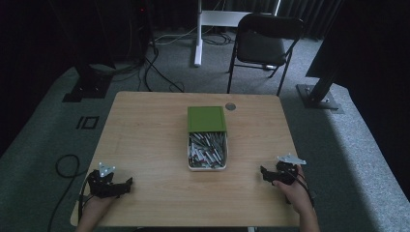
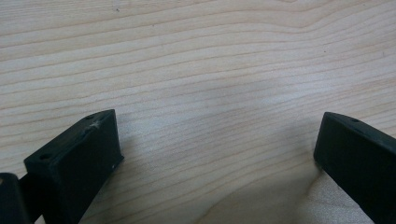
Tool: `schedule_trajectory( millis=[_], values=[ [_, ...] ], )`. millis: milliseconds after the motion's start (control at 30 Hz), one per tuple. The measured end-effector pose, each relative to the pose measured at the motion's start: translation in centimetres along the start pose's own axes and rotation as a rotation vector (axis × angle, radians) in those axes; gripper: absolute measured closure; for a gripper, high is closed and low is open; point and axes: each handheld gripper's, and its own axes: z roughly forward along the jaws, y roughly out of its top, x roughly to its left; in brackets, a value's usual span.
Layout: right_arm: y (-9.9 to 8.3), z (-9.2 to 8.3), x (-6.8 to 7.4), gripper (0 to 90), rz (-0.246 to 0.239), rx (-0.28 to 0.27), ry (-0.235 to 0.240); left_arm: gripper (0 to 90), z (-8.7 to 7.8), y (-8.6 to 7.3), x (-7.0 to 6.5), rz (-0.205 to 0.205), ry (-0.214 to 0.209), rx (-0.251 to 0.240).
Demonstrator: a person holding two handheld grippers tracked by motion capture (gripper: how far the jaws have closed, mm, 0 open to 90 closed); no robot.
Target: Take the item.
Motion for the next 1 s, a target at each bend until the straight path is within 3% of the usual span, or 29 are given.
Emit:
schedule_trajectory(
  millis=[1000],
  values=[
    [5.5, -2.3, 4.1, 15.8, -0.090, -0.100, 0.088, 1.3, 0.0, 0.0, 0.0, -0.002, 0.000, -0.001]
  ],
)
